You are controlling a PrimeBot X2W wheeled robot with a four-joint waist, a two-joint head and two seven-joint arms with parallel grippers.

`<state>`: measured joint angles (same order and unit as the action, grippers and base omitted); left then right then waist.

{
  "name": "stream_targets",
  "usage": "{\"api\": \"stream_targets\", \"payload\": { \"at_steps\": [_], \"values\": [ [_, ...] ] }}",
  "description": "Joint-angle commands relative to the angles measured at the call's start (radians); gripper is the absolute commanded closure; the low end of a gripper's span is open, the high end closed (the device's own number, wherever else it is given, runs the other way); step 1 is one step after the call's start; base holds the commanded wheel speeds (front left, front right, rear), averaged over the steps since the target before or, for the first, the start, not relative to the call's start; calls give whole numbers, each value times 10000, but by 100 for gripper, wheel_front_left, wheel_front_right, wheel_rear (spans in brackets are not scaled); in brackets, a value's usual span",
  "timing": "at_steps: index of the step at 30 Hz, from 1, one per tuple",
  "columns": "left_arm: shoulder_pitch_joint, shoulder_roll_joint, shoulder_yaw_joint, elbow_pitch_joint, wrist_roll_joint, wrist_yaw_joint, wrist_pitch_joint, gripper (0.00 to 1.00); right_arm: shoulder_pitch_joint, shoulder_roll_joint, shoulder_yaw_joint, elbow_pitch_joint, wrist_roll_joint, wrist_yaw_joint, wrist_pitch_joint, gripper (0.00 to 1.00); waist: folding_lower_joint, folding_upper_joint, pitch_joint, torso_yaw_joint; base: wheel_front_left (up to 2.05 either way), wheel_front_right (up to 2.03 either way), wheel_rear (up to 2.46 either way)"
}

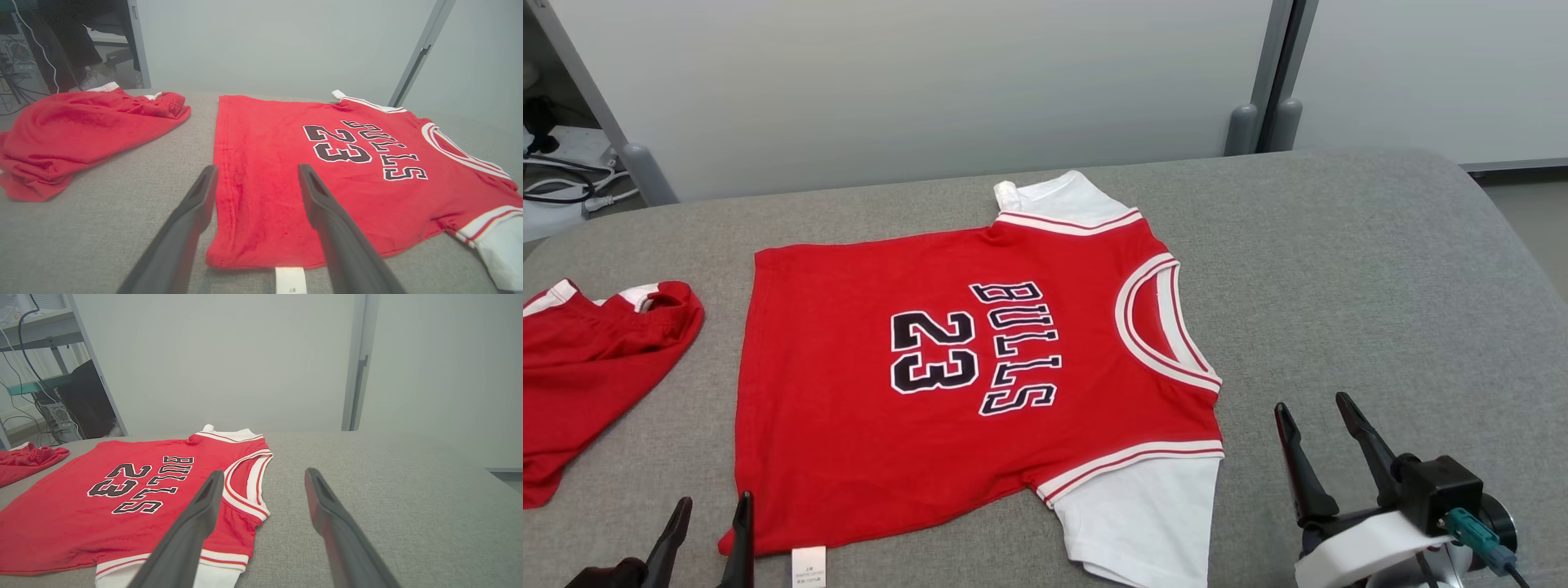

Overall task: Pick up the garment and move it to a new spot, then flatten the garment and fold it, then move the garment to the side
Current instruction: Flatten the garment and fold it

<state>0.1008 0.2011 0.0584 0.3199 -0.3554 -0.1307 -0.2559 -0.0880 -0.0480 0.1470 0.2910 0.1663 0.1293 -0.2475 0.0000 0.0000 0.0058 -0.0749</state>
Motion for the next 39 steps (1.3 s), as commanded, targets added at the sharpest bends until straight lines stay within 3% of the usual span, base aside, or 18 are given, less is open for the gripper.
{"api": "stream_targets", "payload": {
  "at_steps": [1,14,31,39],
  "values": [
    [-113,99,423,-257,115,1,-59,0,-46,-24,162,-350,-87,14,-140,0,0,0,-41,-1,0,0,0],
    [84,-270,667,-139,454,1,-59,0,543,-23,113,-608,-16,14,-142,0,0,0,-296,33,0,0,0],
    [70,-206,479,-23,343,0,-59,0,534,-22,289,-349,108,14,-143,0,0,0,-194,9,0,0,0],
    [29,-35,154,76,241,0,-59,0,593,-22,858,527,136,14,-143,0,0,0,-91,62,0,0,0]
  ]
}}
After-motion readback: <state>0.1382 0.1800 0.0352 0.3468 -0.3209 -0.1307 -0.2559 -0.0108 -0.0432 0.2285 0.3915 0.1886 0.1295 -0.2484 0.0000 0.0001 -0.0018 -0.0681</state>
